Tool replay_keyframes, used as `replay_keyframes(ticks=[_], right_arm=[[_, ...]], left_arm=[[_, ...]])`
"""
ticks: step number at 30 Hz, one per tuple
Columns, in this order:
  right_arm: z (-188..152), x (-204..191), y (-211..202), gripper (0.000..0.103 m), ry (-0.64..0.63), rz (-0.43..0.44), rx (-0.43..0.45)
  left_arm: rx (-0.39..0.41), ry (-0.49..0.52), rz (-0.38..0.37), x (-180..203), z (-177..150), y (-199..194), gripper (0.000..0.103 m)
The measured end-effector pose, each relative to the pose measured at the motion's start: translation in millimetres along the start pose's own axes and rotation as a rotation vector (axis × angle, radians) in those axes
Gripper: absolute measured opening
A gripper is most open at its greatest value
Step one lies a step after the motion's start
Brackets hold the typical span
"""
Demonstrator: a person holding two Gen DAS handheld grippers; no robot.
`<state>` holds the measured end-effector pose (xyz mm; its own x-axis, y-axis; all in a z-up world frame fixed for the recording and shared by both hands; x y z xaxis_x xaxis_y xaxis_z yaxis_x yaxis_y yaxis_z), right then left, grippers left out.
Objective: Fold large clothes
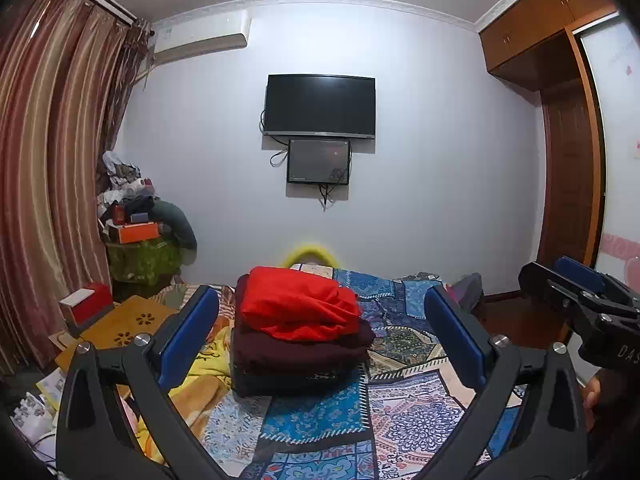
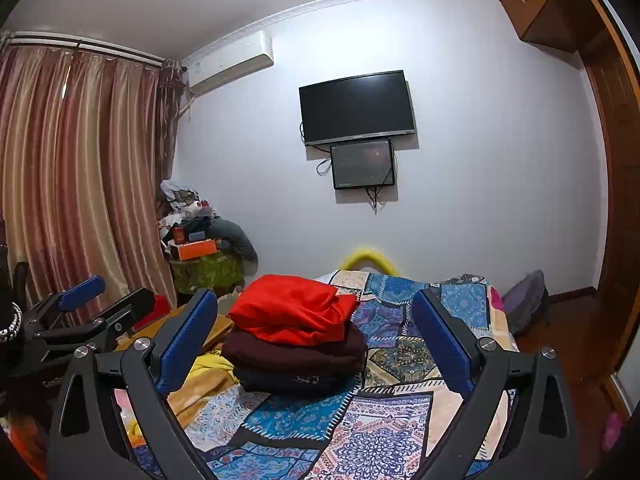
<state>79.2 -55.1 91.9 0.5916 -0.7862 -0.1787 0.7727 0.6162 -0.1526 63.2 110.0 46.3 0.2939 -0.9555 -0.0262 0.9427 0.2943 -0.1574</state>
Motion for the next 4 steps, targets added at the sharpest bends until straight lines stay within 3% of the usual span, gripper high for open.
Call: replay_keyframes(ticks=[4], right_arm=[[-0.2,1.3,0.9,0.097,0.01,0.001,-0.005]], left_arm=[[-0.008,0.001,-0.003,0.1,-0.8,2.7,0.103]])
Point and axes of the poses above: each gripper's, at about its wrist camera, not at the fingertips, and y roughly the way its jaws point, x to its right, z to its top, the point moved 3 cm from there along y, roughly the way its jaws point, and after that the axes turned 5 degrees about y, right-handed, at the moved point
